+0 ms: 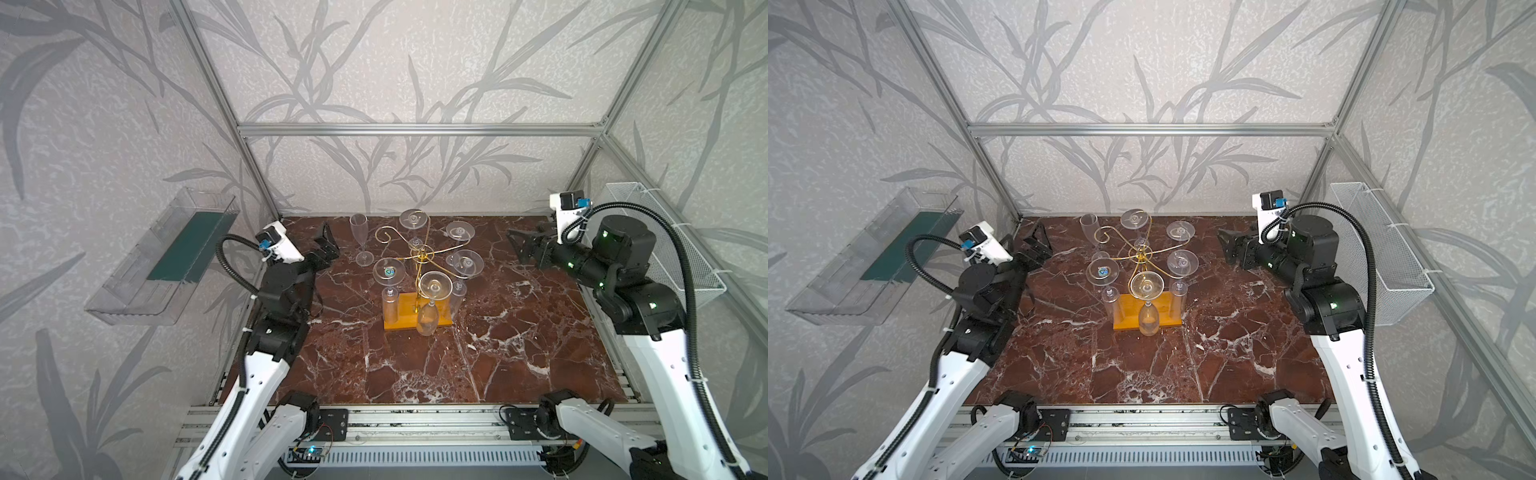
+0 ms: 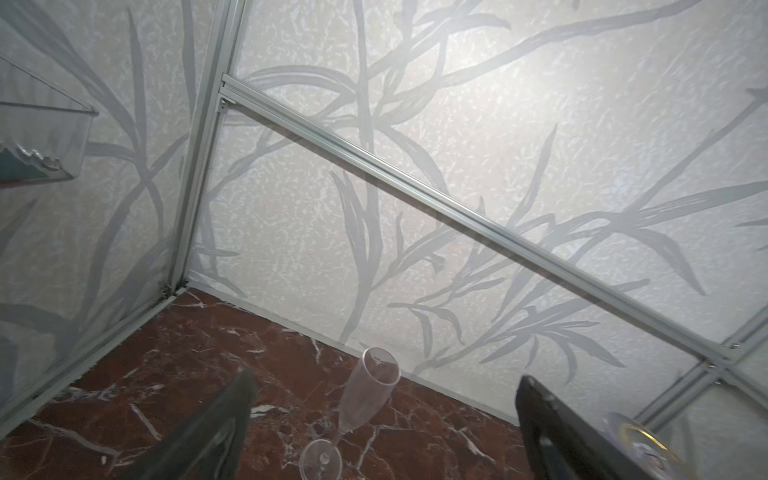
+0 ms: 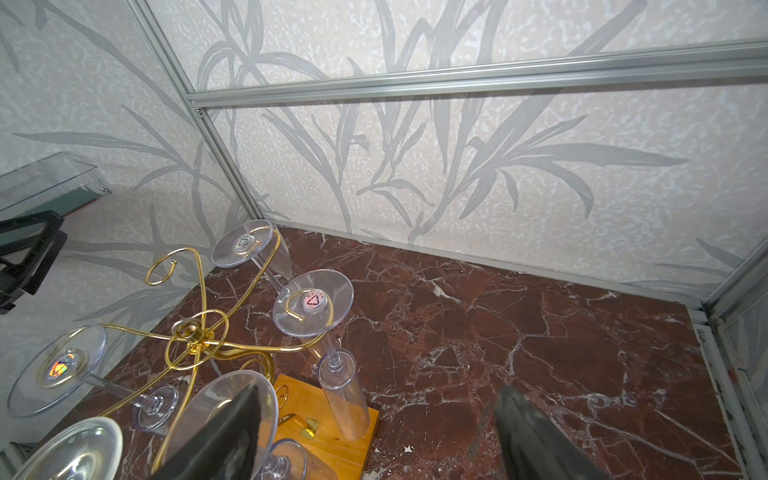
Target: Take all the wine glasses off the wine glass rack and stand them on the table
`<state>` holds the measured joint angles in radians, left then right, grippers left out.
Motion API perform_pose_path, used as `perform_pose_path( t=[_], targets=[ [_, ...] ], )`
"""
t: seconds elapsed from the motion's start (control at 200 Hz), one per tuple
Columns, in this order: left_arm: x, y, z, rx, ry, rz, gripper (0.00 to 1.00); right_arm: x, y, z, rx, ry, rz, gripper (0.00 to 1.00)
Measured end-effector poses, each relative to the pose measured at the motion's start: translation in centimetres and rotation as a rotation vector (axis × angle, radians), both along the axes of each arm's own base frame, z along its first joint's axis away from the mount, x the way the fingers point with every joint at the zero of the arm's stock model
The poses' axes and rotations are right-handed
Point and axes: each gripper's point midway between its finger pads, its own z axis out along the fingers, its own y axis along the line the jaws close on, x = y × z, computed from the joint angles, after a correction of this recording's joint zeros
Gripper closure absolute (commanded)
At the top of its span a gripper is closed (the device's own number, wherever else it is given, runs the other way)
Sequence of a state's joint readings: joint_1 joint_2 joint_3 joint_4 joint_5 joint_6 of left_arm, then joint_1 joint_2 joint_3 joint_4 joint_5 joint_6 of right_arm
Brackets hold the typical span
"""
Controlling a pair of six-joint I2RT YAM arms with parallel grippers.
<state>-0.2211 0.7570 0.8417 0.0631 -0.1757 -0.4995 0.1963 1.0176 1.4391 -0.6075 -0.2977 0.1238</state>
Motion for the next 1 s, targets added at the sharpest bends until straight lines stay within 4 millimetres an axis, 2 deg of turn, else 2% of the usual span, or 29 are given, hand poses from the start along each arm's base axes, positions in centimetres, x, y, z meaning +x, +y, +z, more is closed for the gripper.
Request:
perform_pose_path(
  t=[0.175,0.33,0.445,0.67,0.86,0.92,1.005],
  targets=[
    [-4.5,-1.8,2.0,-0.112,0.041,-0.167,0.06,-0.2,0.5,-0.1,0.02,0.016,0.03,0.14],
    [-7.2,-4.2,1.9,-0.257,0.112,-0.342,0.11,-0.3,0.9,-0.3,0.03,0.031,0.048,0.14],
    [-8.0,-5.9,0.0,-0.367,0.204,-0.438,0.11,-0.3,1.2,-0.6,0.037,0.05,0.068,0.14],
    [-9.2,-8.0,-3.3,-0.573,0.337,-0.547,0.14,-0.3,1.6,-1.0,0.04,0.067,0.089,0.14],
    [-10.0,-9.4,-2.1,-0.647,0.398,-0.632,0.15,-0.2,1.9,-1.3,0.043,0.078,0.104,0.14],
    [-10.3,-9.9,-1.5,-0.669,0.404,-0.663,0.17,-0.1,2.0,-1.5,0.045,0.085,0.111,0.14],
    [-10.5,-10.5,-1.5,-0.701,0.432,-0.692,0.22,0.1,2.2,-1.8,0.051,0.1,0.115,0.14]
  ],
)
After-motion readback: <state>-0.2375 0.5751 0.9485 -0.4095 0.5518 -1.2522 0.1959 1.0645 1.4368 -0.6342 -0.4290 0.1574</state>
